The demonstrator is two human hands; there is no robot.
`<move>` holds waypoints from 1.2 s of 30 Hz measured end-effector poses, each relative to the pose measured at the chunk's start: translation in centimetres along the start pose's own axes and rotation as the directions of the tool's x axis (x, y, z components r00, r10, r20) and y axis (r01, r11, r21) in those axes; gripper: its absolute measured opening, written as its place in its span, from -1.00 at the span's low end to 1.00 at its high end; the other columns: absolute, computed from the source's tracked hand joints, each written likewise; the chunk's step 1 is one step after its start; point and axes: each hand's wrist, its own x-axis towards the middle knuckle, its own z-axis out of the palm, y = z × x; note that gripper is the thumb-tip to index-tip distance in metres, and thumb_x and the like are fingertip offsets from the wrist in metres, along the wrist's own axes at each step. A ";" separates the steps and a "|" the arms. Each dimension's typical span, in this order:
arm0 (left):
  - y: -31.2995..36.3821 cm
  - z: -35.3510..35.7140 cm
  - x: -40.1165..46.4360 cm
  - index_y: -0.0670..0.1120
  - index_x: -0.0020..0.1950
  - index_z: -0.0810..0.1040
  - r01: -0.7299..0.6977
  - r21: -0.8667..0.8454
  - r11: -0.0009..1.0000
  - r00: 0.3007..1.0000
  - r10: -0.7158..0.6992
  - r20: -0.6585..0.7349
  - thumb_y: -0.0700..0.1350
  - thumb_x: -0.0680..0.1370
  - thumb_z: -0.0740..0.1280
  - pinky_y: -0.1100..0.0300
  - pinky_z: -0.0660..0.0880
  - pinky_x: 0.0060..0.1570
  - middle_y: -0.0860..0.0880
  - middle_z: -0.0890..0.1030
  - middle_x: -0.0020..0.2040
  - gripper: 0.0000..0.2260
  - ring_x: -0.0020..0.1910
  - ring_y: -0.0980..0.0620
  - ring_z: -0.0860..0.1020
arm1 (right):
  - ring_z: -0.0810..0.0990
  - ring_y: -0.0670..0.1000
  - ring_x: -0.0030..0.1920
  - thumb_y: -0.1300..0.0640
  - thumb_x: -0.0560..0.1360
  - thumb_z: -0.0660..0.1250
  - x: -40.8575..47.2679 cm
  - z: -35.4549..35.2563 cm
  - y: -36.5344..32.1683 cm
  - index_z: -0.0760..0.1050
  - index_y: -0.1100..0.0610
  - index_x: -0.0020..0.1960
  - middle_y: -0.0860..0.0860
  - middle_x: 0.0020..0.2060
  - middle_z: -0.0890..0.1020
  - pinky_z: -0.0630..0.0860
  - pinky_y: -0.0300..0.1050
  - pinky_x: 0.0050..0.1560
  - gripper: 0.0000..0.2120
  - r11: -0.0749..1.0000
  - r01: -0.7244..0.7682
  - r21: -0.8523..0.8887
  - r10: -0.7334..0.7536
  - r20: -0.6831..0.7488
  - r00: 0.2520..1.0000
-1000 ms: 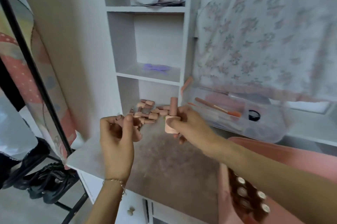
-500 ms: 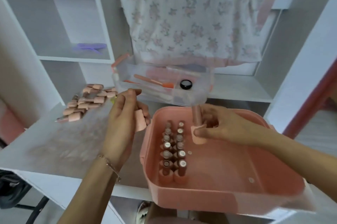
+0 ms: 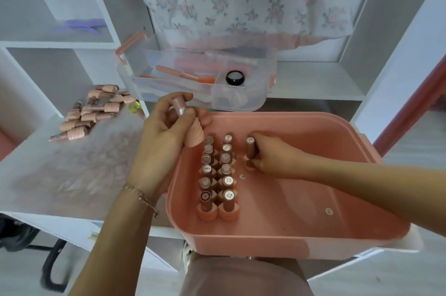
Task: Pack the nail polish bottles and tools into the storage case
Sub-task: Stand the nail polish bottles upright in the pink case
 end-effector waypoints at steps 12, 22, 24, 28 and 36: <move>-0.1 0.1 -0.3 -0.01 0.02 0.47 -0.058 0.267 0.962 0.997 0.042 0.067 -0.31 0.54 0.23 0.27 0.57 -0.09 -0.04 0.64 -0.16 -0.80 -0.10 0.08 0.65 | 0.54 0.12 -0.13 0.09 0.44 0.32 -0.2 1.6 0.5 0.38 0.11 -0.23 0.03 -0.21 0.56 0.26 -0.17 -0.27 -0.84 0.999 0.023 0.024 -0.019 -0.150 0.988; -0.4 0.0 -0.6 0.19 0.00 0.47 -0.108 0.516 0.850 0.992 0.061 0.108 -0.03 0.42 0.26 0.11 0.55 0.02 0.04 0.64 -0.13 -0.80 -0.07 0.07 0.62 | 0.53 0.22 -0.02 0.08 0.46 0.25 -0.5 1.5 0.4 0.36 0.09 -0.07 0.11 -0.03 0.60 0.27 -0.12 -0.23 -0.89 0.993 -0.030 -0.118 0.016 -0.121 0.993; -0.4 0.1 -0.5 0.20 0.00 0.46 -0.102 0.524 0.846 0.993 0.057 0.101 -0.02 0.42 0.26 0.11 0.56 0.00 0.02 0.65 -0.13 -0.81 -0.09 0.07 0.61 | 0.53 0.22 -0.02 0.09 0.46 0.24 -0.3 1.5 0.5 0.40 0.12 -0.07 0.12 -0.04 0.61 0.30 -0.11 -0.22 -0.89 0.993 -0.029 -0.114 0.014 -0.129 0.992; -0.4 0.0 -0.4 0.17 -0.02 0.46 -0.105 0.497 0.861 0.994 0.070 0.089 -0.08 0.48 0.31 0.19 0.55 -0.03 -0.05 0.64 -0.09 -0.84 -0.08 0.08 0.61 | 0.54 0.20 -0.01 0.10 0.47 0.23 -0.1 1.6 0.6 0.45 0.16 -0.01 0.12 -0.04 0.61 0.35 -0.11 -0.19 -0.84 0.994 -0.029 -0.105 0.013 -0.147 0.989; -0.4 0.0 -0.4 0.12 0.02 0.46 -0.102 0.463 0.881 0.994 0.068 0.090 -0.22 0.53 0.28 0.31 0.52 0.00 -0.07 0.64 -0.07 -0.77 -0.06 0.18 0.61 | 0.55 0.19 -0.03 0.14 0.46 0.25 -0.1 1.8 0.6 0.42 0.11 -0.07 0.10 -0.08 0.61 0.35 -0.13 -0.19 -0.93 0.999 -0.003 -0.047 -0.005 -0.170 0.985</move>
